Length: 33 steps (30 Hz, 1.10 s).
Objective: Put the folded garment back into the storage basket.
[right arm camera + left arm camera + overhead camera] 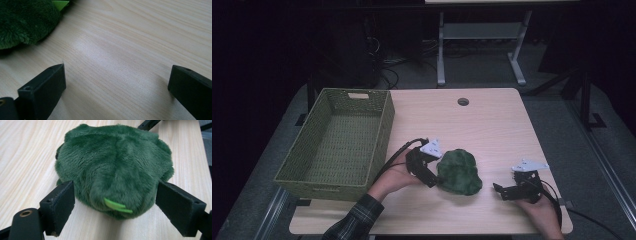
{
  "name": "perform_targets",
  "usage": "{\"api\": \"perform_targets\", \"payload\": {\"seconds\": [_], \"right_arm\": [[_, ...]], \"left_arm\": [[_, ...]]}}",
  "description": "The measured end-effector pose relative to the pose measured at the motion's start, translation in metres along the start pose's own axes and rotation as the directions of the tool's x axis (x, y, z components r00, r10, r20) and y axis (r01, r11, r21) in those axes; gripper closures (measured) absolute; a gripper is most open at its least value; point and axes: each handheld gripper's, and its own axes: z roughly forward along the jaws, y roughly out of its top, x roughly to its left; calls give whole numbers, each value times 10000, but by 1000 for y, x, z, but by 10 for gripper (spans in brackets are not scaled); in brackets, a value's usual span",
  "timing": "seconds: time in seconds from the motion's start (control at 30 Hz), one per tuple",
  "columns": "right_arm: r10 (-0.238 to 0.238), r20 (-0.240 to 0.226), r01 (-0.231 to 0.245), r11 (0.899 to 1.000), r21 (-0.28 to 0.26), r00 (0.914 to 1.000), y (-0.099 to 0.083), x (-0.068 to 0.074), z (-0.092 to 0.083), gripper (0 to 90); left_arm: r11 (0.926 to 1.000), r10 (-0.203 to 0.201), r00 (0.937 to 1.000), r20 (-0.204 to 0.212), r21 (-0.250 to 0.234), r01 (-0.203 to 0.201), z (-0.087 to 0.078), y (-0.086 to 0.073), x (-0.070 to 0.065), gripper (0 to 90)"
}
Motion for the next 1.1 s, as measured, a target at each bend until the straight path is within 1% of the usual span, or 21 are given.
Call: {"api": "perform_targets", "payload": {"seconds": [0.07, 0.17, 0.23, 0.3, 0.4, 0.5, 0.6, 0.8, 0.97, 1.0, 1.1], "right_arm": [[-2, 0, 2, 10000, 0, 10000, 0, 0, 0, 11], [-2, -1, 2, 10000, 0, 10000, 0, 0, 0, 11], [-2, -1, 2, 10000, -1, 10000, 0, 0, 0, 11], [-3, 0, 3, 10000, 1, 10000, 0, 0, 0, 11], [-12, 4, 12, 10000, 1, 10000, 0, 0, 0, 11], [-13, 1, 13, 10000, 4, 10000, 0, 0, 0, 11], [-14, 2, 14, 10000, 2, 10000, 0, 0, 0, 11], [-15, -6, 15, 10000, 0, 10000, 0, 0, 0, 11], [-10, -6, 10, 10000, 3, 10000, 0, 0, 0, 11], [-12, -8, 12, 10000, 1, 10000, 0, 0, 0, 11], [-16, -7, 16, 10000, -1, 10000, 0, 0, 0, 11]], "left_arm": [[10000, 60, 9999, 140, -8, -59, 4, 2, 1, 154], [9997, 209, 9995, 243, 111, -211, 11, 4, 3, 154], [9996, 185, 9992, 361, 201, -192, 17, 4, 4, 154], [9990, 239, 9989, 406, 370, -254, 23, 3, 4, 154], [9980, 184, 9984, 528, 591, -215, 33, 0, 3, 153], [9965, 242, 9986, 476, 789, -279, 39, -2, 3, 153], [9961, 233, 9990, 374, 843, -264, 44, -4, 3, 154], [9927, 494, 9986, 183, 1097, -511, 50, -7, 1, 155], [9924, 561, 9984, -41, 1096, -553, 54, -10, -1, 164], [9937, 503, 9987, -73, 1010, -493, 54, -11, -2, 169], [9939, 504, 9987, -76, 990, -494, 53, -12, -1, 230]]}}
